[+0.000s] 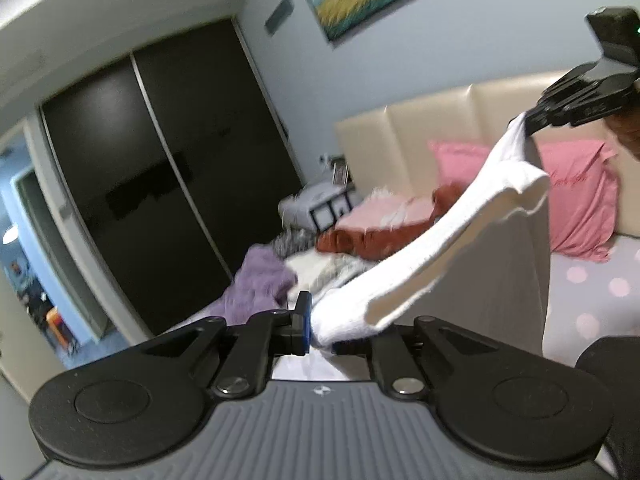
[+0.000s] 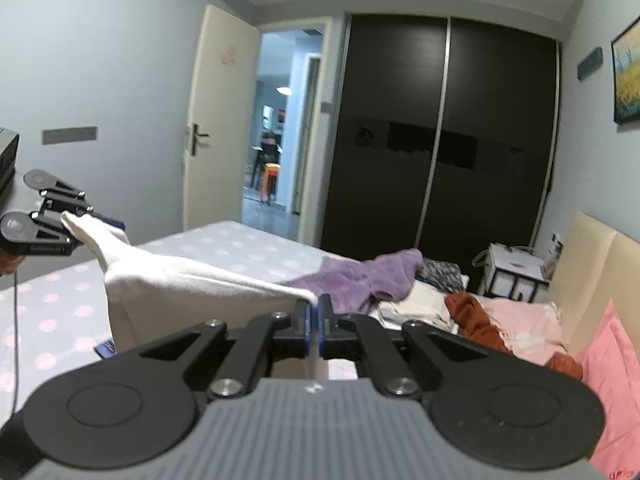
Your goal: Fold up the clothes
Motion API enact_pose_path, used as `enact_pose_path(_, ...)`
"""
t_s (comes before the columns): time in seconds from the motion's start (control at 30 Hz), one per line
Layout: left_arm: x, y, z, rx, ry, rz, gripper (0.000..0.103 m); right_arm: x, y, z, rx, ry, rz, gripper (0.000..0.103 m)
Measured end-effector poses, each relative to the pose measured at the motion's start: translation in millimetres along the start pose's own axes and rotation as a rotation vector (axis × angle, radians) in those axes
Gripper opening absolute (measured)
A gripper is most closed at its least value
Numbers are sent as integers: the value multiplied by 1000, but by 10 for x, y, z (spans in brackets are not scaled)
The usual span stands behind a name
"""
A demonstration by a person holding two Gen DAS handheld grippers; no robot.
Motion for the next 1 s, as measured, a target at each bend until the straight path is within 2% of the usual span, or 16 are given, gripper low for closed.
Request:
enact_pose_path(0.07,-245,199,54,-6,-30,-46,7,-137,192,16,-25,8,-27,4)
enact_pose_path(0.2,-715,541,152,-42,-114,-133,7,-586,617,26,-63,33,-142,4)
enact_pose_path(0.27,-878,656,187,-55,-144,-164,7,-667,677,23,-75,31,-168,4)
enact_pose_path(0.33,-923,624,219,-48,-155,-162,7,-685,668,7,-84,26,-174,4)
enact_pose_path(0.4,-874,383,250,-26,-141,-127,7,-702,659,-10,-93,22,-181,4)
enact_pose_path(0.43,-766,212,255,-5,-128,-91,7,-685,618,-24,-97,18,-175,4)
enact_pose_path(0.53,-338,-313,338,67,-72,33,7,-406,158,-100,-111,-23,-75,4)
enact_pose_path(0.77,937,-1909,418,200,118,346,7,765,-1314,-304,-113,-91,235,4)
enact_pose_path(0.9,1667,-2721,419,214,202,480,7,1361,-2052,-373,-102,-97,378,4)
enact_pose_path(1.0,2007,-3206,614,190,306,531,7,1626,-2636,-489,-81,-105,431,4)
Point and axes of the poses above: each gripper's, at about its wrist camera, not at the fingertips, and y roughly against the way its jaws point, z to its left, x to its underside, the point moved 9 cm from there along -y, roughly the way its jaws point, and after that the axes turned 1 degree about y, right-handed, at the moved point
